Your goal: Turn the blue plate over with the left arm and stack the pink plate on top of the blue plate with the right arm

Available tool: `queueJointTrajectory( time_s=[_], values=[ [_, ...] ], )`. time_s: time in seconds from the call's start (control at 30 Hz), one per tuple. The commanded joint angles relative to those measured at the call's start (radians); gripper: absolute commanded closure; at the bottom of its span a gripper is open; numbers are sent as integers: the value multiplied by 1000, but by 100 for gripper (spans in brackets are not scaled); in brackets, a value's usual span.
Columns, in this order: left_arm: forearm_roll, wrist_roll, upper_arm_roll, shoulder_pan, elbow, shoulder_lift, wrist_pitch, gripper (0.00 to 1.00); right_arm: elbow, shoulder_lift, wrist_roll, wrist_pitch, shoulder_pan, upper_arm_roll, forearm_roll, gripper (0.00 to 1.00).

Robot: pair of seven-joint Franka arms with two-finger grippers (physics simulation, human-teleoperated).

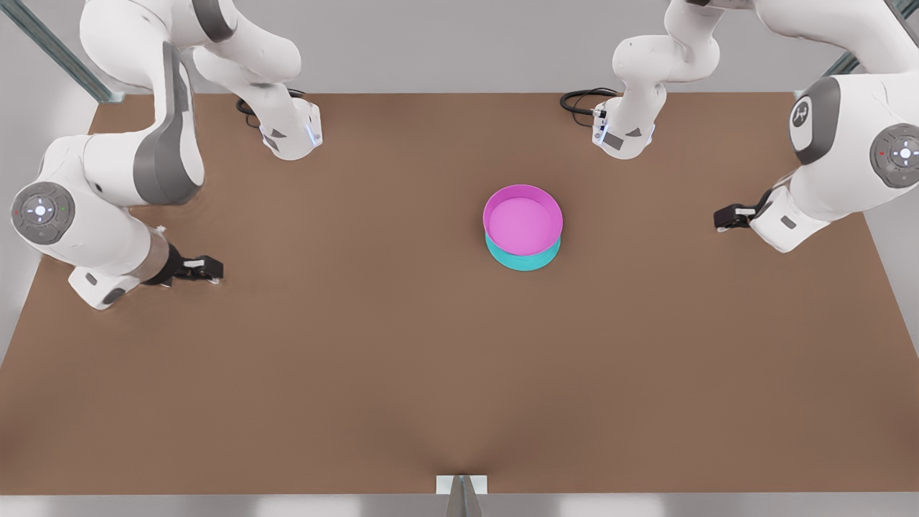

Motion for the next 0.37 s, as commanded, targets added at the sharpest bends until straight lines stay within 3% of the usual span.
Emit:
queueJointTrajectory(
  time_s=[0.0, 0.33],
  values=[
    [1, 0, 0, -3, 0, 0, 2, 0, -57, -37, 15, 37, 1, 0, 1, 0],
    [2, 0, -2, -6, 3, 26, 14, 0, -10, -5, -2, 39, -28, 3, -2, 0]
  ],
)
